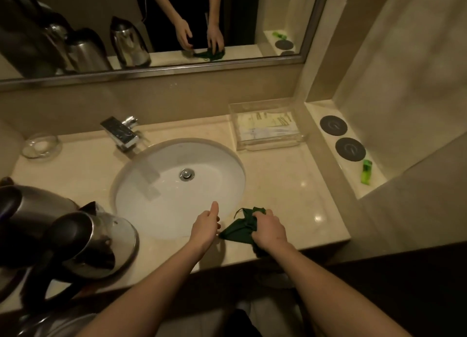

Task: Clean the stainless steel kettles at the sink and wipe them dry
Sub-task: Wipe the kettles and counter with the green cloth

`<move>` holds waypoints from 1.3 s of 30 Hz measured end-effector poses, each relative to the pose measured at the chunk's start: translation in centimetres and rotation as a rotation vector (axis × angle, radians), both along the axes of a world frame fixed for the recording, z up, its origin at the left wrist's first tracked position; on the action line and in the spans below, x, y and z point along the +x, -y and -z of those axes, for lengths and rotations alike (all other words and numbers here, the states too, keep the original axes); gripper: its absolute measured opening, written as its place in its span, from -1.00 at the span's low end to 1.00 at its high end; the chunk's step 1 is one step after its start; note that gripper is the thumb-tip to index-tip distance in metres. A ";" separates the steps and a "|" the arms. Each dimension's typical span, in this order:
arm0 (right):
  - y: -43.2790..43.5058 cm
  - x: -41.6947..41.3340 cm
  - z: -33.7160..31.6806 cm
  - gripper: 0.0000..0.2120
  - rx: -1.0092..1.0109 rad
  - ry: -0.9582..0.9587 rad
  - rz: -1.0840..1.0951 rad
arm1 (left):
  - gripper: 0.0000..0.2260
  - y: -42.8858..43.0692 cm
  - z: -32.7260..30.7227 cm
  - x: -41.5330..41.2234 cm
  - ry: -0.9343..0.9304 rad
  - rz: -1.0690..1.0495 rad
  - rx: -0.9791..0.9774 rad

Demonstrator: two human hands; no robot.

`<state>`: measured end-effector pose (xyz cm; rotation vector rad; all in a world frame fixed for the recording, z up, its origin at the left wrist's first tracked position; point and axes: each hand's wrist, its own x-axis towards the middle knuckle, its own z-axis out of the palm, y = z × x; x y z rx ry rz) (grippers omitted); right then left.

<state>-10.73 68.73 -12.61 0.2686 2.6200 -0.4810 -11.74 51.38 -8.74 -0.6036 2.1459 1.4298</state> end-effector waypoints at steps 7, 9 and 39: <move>0.7 -0.3 -0.4 -0.80 -0.024 -0.073 0.127 | -0.43 1.7 -0.8 -0.2 -0.025 -0.043 -0.015; 1.1 -0.2 -0.7 -0.81 -0.018 -0.096 0.128 | -0.44 2.2 -1.6 -0.2 -0.058 -0.036 -0.053; 32.5 4.8 -7.0 -0.84 -0.966 -0.082 0.799 | -0.48 29.5 -6.1 7.3 -0.289 -0.562 -0.192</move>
